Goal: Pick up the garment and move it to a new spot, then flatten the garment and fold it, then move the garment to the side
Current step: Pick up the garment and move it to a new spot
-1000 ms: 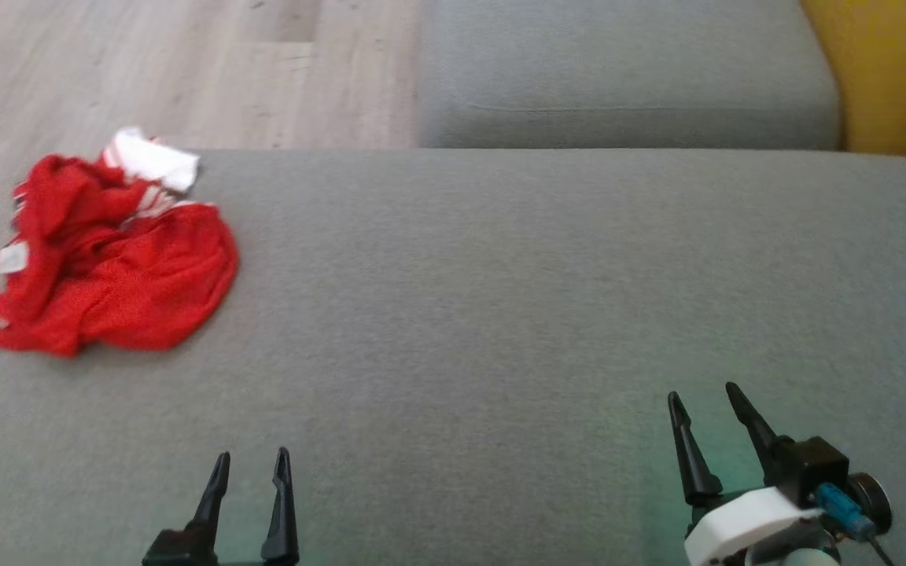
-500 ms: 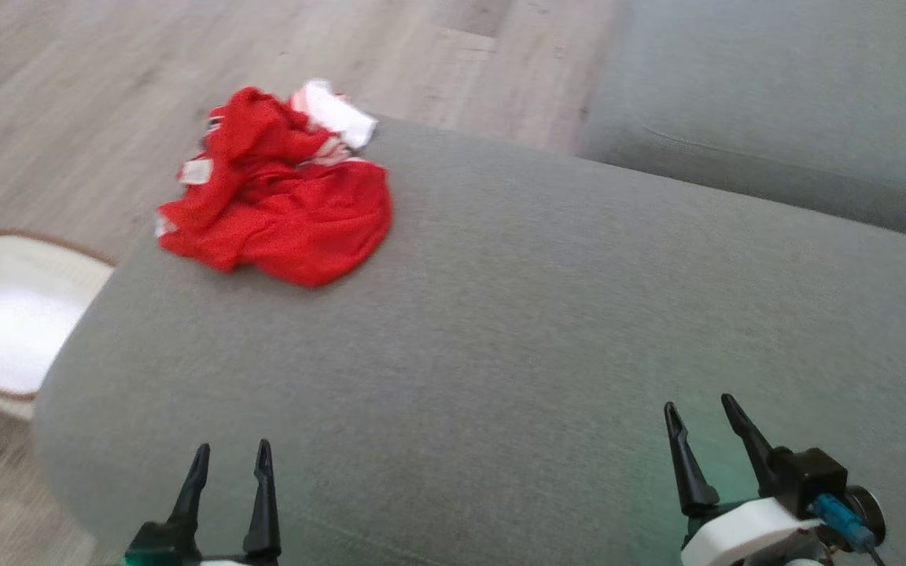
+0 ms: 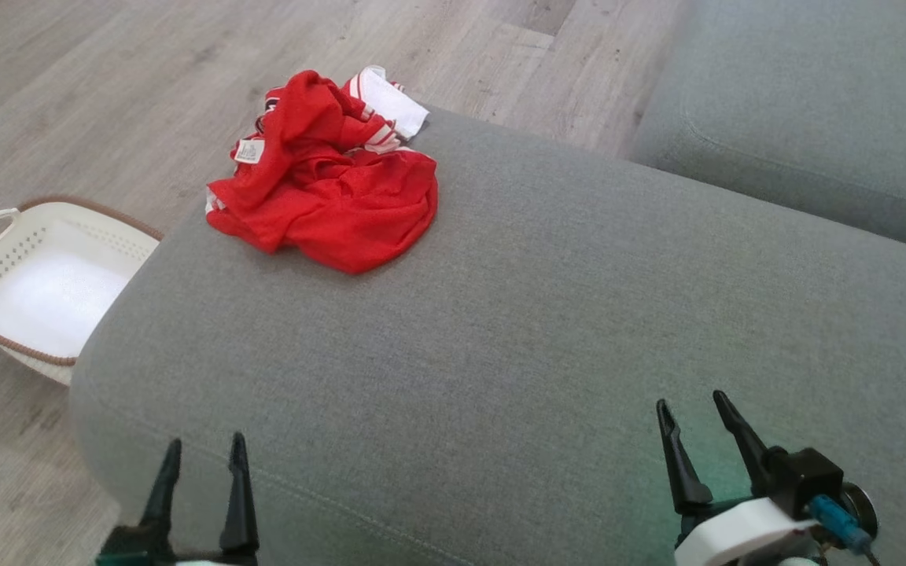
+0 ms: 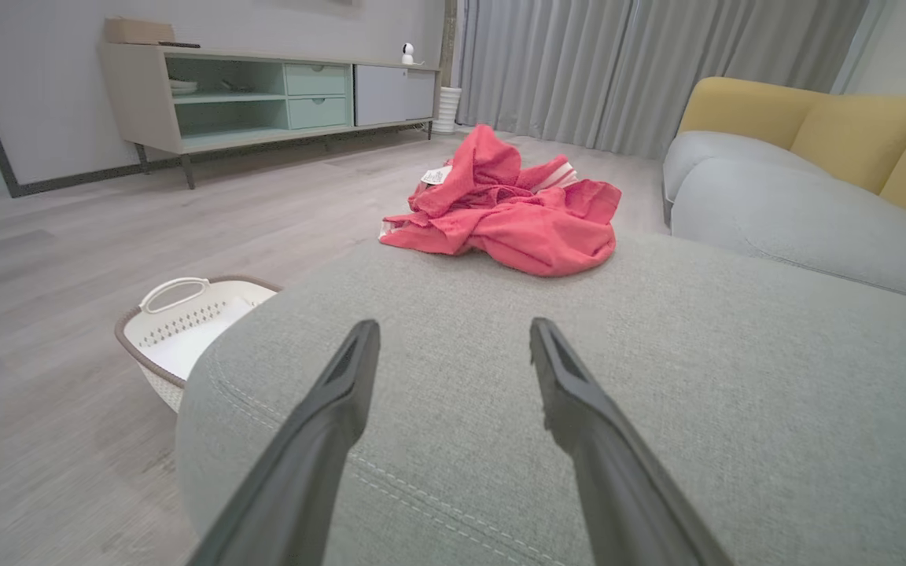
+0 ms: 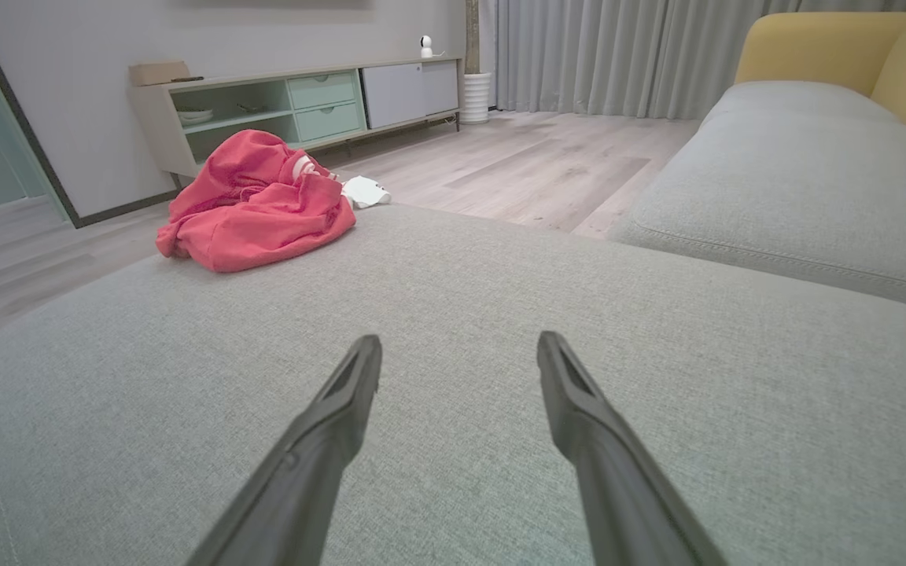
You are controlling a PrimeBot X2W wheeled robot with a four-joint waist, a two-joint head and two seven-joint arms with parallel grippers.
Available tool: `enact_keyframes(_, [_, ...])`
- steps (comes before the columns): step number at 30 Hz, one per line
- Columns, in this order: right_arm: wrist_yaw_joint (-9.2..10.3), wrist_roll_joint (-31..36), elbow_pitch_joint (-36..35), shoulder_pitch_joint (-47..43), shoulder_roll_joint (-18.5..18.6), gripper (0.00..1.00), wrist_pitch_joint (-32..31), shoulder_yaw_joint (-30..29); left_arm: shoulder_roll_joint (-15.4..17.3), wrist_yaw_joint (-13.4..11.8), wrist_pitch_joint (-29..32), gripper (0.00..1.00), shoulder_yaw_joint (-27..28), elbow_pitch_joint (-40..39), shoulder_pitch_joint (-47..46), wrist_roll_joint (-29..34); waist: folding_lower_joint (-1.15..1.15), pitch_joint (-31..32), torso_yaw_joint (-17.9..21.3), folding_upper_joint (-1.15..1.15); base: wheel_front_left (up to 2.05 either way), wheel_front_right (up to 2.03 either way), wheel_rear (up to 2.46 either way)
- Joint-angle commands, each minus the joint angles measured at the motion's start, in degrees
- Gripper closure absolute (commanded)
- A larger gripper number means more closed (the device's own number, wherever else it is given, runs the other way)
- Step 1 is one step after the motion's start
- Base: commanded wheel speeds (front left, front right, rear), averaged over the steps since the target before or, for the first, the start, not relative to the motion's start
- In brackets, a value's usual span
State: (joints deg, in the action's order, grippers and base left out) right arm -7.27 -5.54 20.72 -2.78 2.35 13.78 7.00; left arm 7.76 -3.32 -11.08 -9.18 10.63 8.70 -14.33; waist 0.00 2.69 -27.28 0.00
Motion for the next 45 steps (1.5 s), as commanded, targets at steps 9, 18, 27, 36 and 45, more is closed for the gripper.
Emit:
enact_keyframes(9, [-0.22, 4.04, -6.13, 3.72, 0.53, 0.0, -0.68, -1.56, 7.2, -0.98, 2.41, 0.0, 8.21, -17.26, -12.93, -0.33, 0.0, -6.04, 2.57, 0.0, 0.0, 0.0, 0.0])
enact_keyframes(18, [-0.22, 8.11, -14.05, 6.79, 0.53, 0.0, -4.33, -1.9, 20.69, 3.13, 10.06, 0.0, 14.08, -14.25, -37.15, -0.89, 0.0, -14.49, 7.41, 0.0, 0.0, 0.0, 0.0])
enact_keyframes(27, [-0.22, 12.5, -25.16, 10.46, 0.53, 0.0, -9.25, -1.11, 24.84, 7.66, 16.77, 0.0, 14.01, 9.09, -57.44, -6.83, 0.0, -26.9, 12.76, 0.0, 0.0, 0.0, 0.0])
enact_keyframes(36, [-0.22, 14.51, -33.3, 10.83, 0.53, 0.0, -11.96, -1.49, 22.57, 9.67, 17.91, 0.0, 10.16, 30.43, -62.97, -8.89, 0.0, -34.79, 14.99, 0.0, 0.0, 0.0, 0.0])
enact_keyframes(45, [-0.22, 15.69, -36.32, 9.49, 0.53, 0.0, -12.4, -2.45, 21.27, 9.97, 15.88, 0.0, 7.48, 42.65, -67.61, -8.37, 0.0, -38.02, 14.98, 0.0, 0.0, 0.0, 0.0])
